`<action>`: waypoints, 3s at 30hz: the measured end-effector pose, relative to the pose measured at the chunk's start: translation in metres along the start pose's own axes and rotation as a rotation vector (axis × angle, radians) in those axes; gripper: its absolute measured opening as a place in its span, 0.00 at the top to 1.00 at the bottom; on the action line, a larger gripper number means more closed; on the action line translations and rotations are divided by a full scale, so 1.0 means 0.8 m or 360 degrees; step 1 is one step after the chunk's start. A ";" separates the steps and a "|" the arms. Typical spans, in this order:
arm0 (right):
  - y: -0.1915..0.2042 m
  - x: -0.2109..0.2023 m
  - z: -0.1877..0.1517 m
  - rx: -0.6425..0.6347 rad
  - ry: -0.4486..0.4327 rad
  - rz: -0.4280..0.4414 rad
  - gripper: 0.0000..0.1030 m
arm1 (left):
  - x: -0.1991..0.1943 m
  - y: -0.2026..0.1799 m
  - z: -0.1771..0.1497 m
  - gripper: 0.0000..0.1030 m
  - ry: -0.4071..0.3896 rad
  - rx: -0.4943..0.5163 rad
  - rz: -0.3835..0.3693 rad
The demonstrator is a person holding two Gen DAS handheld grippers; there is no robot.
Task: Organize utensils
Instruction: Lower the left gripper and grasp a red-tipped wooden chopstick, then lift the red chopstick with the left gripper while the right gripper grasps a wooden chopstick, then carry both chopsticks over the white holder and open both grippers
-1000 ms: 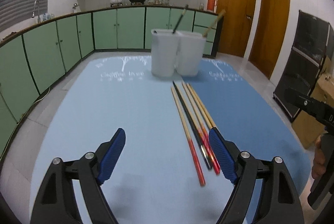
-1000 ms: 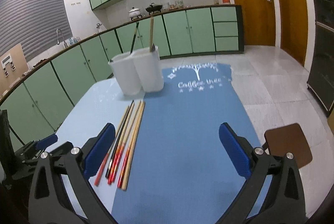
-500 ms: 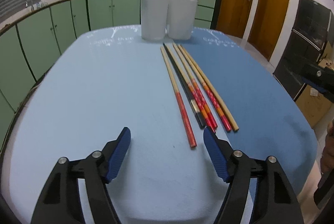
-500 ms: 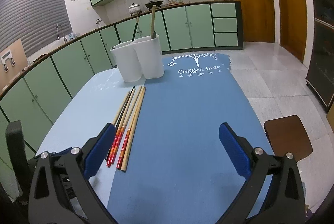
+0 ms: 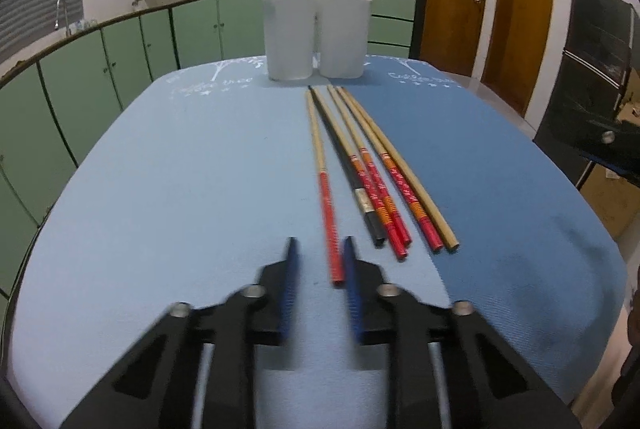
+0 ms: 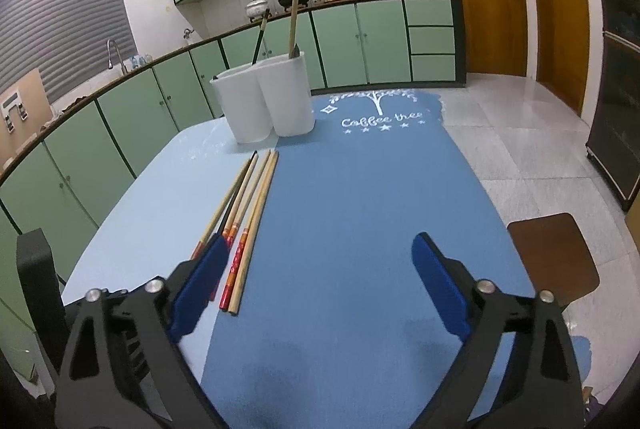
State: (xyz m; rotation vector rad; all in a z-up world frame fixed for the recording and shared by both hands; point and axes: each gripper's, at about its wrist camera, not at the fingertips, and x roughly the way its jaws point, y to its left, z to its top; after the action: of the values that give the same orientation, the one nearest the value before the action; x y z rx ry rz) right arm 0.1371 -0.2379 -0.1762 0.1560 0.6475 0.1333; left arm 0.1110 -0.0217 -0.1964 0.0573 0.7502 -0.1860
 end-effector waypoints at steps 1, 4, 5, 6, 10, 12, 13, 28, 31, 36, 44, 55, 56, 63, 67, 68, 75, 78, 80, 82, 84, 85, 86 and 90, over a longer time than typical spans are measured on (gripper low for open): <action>0.002 0.001 -0.002 -0.0005 0.0014 0.0003 0.22 | 0.000 -0.003 0.000 0.91 -0.0003 0.0010 0.0000; 0.008 0.006 -0.009 -0.0026 0.0049 0.0022 0.26 | 0.000 -0.003 0.000 0.94 -0.0013 0.0004 -0.0003; 0.010 0.008 -0.012 -0.0034 0.0064 0.0033 0.29 | 0.000 -0.001 -0.001 0.94 -0.0016 -0.0010 -0.0013; 0.012 0.009 -0.014 -0.0039 0.0075 0.0041 0.30 | -0.002 0.002 -0.001 0.94 -0.0018 -0.0037 -0.0009; 0.024 0.017 -0.025 -0.0079 0.0144 0.0099 0.36 | -0.013 0.019 0.001 0.95 -0.0055 -0.0103 0.0059; 0.032 0.022 -0.030 -0.0107 0.0178 0.0120 0.39 | -0.018 0.030 0.002 0.95 -0.0070 -0.0144 0.0087; 0.035 0.024 -0.033 -0.0118 0.0196 0.0130 0.41 | -0.020 0.034 0.003 0.95 -0.0074 -0.0156 0.0100; 0.070 0.058 -0.055 -0.0342 0.0279 -0.0005 0.51 | -0.013 0.050 0.003 0.95 -0.0033 -0.0206 0.0132; 0.062 0.056 -0.054 -0.0340 0.0264 -0.0070 0.55 | -0.013 0.051 0.001 0.95 -0.0032 -0.0210 0.0134; 0.045 0.051 -0.051 -0.0249 0.0268 -0.0034 0.55 | -0.011 0.053 0.000 0.95 -0.0023 -0.0233 0.0132; 0.067 0.055 -0.058 -0.0362 0.0227 -0.0001 0.93 | -0.006 0.052 -0.001 0.95 -0.0007 -0.0220 0.0140; 0.050 0.016 -0.009 -0.0262 0.0145 0.0064 0.94 | -0.039 0.048 0.029 0.95 -0.0056 -0.0104 0.0129; 0.049 0.009 0.002 -0.0262 0.0119 0.0071 0.94 | -0.044 0.048 0.034 0.95 -0.0071 -0.0097 0.0126; 0.053 -0.035 0.064 -0.0311 -0.0055 0.0113 0.94 | -0.097 0.051 0.087 0.95 -0.0256 -0.0063 0.0088; 0.053 -0.055 0.101 -0.0314 -0.0114 0.0173 0.94 | -0.121 0.055 0.120 0.95 -0.0353 -0.0064 0.0046; 0.053 -0.058 0.109 -0.0311 -0.0122 0.0184 0.94 | -0.127 0.057 0.131 0.95 -0.0381 -0.0064 0.0033; 0.053 -0.065 0.175 -0.0263 -0.0100 0.0296 0.94 | -0.145 0.064 0.180 0.95 -0.0484 -0.0061 -0.0020; 0.060 -0.067 0.195 -0.0297 -0.0100 0.0303 0.94 | -0.147 0.066 0.191 0.95 -0.0506 -0.0070 -0.0046; 0.064 -0.070 0.207 -0.0321 -0.0105 0.0316 0.94 | -0.149 0.068 0.199 0.95 -0.0520 -0.0069 -0.0061; 0.067 -0.073 0.221 -0.0349 -0.0121 0.0322 0.94 | -0.150 0.068 0.206 0.95 -0.0532 -0.0067 -0.0071; 0.068 -0.074 0.233 -0.0363 -0.0134 0.0332 0.94 | -0.152 0.069 0.213 0.95 -0.0547 -0.0067 -0.0087; 0.068 -0.075 0.242 -0.0365 -0.0140 0.0341 0.94 | -0.153 0.069 0.217 0.95 -0.0556 -0.0069 -0.0096; 0.067 -0.075 0.248 -0.0365 -0.0147 0.0347 0.94 | -0.154 0.068 0.222 0.95 -0.0565 -0.0069 -0.0102; 0.066 -0.082 0.285 -0.0363 -0.0229 0.0363 0.94 | -0.161 0.066 0.248 0.95 -0.0642 -0.0057 -0.0109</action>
State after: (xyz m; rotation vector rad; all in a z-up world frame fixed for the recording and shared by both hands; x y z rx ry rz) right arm 0.2205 -0.2213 0.0517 0.0184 0.4652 0.4101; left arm 0.1624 0.0260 0.0360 -0.0394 0.3533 -0.2405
